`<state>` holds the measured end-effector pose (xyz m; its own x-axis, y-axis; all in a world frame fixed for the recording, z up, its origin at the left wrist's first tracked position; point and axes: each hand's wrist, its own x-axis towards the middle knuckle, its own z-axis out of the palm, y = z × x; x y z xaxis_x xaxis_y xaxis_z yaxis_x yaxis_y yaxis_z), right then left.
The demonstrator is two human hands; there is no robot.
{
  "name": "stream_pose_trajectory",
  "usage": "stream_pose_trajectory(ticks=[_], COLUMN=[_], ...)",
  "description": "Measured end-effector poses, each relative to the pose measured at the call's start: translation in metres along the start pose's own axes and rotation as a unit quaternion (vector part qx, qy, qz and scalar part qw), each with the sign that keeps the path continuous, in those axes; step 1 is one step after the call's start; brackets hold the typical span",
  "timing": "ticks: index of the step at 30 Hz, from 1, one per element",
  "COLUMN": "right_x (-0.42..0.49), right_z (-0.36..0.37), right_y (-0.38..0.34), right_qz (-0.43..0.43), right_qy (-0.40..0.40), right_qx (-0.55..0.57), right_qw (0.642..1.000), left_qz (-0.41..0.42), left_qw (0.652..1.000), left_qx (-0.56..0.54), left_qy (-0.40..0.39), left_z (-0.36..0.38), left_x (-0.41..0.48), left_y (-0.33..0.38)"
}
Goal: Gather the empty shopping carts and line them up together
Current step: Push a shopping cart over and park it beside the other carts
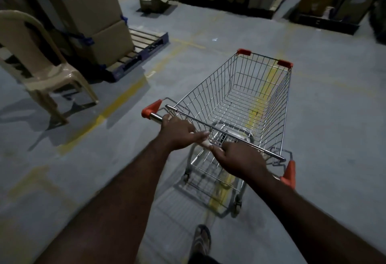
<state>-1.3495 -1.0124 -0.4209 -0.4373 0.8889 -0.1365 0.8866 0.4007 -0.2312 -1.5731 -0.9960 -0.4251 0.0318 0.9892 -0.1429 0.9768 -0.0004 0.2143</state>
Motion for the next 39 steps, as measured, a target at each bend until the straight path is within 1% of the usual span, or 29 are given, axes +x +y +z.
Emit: stream_pose_trajectory(ticks=[9, 15, 18, 29, 34, 39], right_x=[0.088, 0.15, 0.184, 0.271, 0.301, 0.34], right_z=[-0.023, -0.033, -0.039, -0.052, -0.061, -0.076], right_y=[0.021, 0.034, 0.043, 0.056, 0.063, 0.087], right_qz=[0.057, 0.128, 0.157, 0.274, 0.303, 0.329], right_qy=[-0.011, -0.007, 0.005, 0.031, 0.049, 0.059], right_qx=[0.018, 0.041, 0.032, 0.017, 0.021, 0.025], right_qw=[0.998, 0.991, 0.987, 0.961, 0.952, 0.942], left_qz=[0.051, 0.108, 0.14, 0.264, 0.308, 0.345], left_qw=[0.999, 0.993, 0.989, 0.961, 0.947, 0.932], left_qx=[0.015, 0.043, 0.048, 0.05, 0.053, 0.063], left_qy=[-0.01, -0.011, -0.02, -0.067, -0.079, -0.09], left_z=[-0.02, -0.03, -0.039, -0.065, -0.076, -0.081], left_x=[0.112, 0.192, 0.234, 0.352, 0.401, 0.471], left_y=[-0.011, -0.023, -0.027, -0.035, -0.03, -0.013])
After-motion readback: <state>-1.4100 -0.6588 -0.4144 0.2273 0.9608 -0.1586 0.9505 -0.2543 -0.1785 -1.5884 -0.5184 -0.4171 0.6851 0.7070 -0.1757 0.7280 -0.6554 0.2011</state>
